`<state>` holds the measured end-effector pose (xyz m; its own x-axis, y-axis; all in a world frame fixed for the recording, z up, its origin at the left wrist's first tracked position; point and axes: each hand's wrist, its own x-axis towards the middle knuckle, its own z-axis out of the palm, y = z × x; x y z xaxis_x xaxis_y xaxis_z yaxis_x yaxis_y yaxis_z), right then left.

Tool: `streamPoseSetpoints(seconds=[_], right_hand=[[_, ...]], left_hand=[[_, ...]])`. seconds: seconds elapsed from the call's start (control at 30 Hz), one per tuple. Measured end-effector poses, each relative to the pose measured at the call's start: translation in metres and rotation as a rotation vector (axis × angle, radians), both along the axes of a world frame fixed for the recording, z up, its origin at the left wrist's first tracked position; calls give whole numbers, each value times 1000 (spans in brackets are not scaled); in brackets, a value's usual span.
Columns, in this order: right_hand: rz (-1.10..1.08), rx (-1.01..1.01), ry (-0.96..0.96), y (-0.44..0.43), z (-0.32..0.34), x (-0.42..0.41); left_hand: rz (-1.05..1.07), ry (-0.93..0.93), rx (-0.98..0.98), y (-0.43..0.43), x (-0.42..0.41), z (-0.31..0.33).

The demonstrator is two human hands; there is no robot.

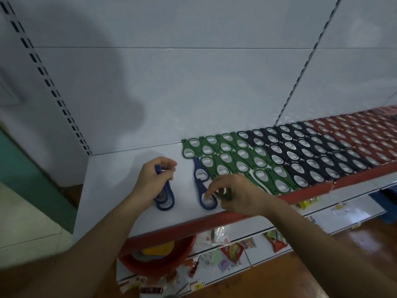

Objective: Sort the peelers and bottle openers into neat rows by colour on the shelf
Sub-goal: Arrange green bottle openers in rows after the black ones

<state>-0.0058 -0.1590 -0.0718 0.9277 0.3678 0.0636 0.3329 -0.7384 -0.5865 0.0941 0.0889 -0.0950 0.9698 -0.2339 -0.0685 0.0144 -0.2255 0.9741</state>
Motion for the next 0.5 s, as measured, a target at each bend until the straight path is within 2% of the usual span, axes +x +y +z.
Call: streamPoseSetpoints(seconds=[0.17, 0.3, 0.37, 0.5], right_hand=[[-86, 39, -74, 1, -3, -1], [25, -144, -111, 15, -11, 4], [54, -215, -124, 17, -13, 2], [55, -191, -51, 13, -8, -3]], left_hand=[[-72, -45, 91, -6, -2, 3], [-91, -76, 179, -13, -2, 1], [-82, -59, 178, -14, -1, 1], [-53, 30, 83, -14, -2, 5]])
